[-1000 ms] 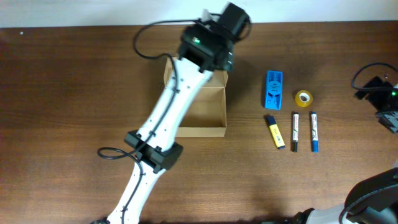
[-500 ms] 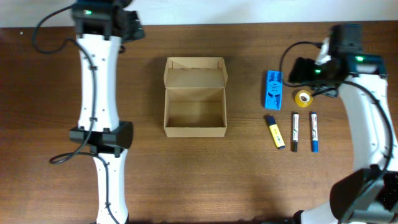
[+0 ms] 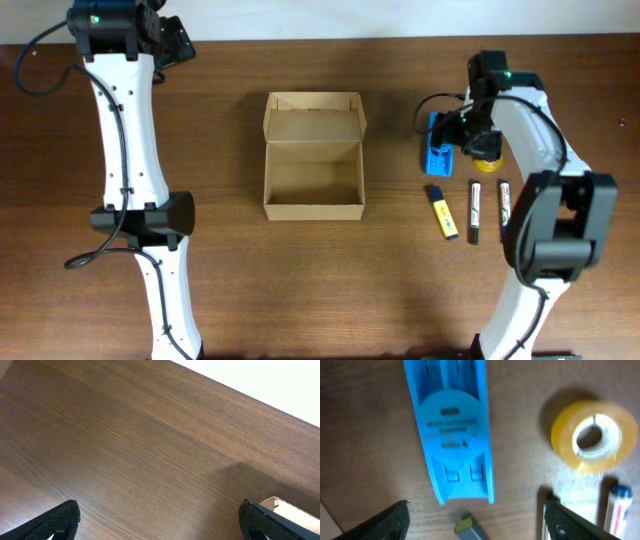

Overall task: Pack container
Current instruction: 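Grasp the blue whiteboard duster with the right gripper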

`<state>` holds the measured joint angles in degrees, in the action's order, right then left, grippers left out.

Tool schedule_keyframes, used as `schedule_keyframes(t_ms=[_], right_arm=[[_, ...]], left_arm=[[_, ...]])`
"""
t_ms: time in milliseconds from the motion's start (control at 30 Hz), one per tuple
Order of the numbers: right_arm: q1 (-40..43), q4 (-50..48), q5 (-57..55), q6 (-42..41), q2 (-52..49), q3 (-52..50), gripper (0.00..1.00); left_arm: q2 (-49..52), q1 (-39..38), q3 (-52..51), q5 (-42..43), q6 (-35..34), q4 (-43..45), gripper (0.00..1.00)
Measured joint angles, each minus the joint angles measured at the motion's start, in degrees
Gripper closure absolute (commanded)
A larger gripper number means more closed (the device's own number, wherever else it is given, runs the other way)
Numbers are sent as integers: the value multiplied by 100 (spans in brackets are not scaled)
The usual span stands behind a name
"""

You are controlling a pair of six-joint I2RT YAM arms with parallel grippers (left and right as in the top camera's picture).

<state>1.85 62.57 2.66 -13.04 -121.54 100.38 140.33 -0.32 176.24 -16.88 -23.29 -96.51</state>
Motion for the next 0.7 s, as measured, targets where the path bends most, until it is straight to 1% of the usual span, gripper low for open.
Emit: schedule_keyframes(t_ms=[100,200,333,400,433,500,567,700], right_arm=[[-2,87,17,129,-238,452,13],[-11,83,22,212,-352,664,13],[-76,127,37,304,-498,717,13],[-144,129,37,323,-616,717,12],[-190,129,35,337,-688,717,10],[-262,133,33,361,-804,717,10],[-308,157,31,391,-896,717,12],[-334,184,-28,407,-1021,717,14]], left_arm=[[0,-2,0,2,-2,0,0],[0,-9,0,20,0,2,0],[0,-9,0,22,0,2,0],[0,-9,0,22,-2,2,0],[0,-9,0,22,0,0,0],[0,-9,0,22,0,2,0],[0,-9,0,22,0,0,0],[0,-9,0,22,-2,2,0]])
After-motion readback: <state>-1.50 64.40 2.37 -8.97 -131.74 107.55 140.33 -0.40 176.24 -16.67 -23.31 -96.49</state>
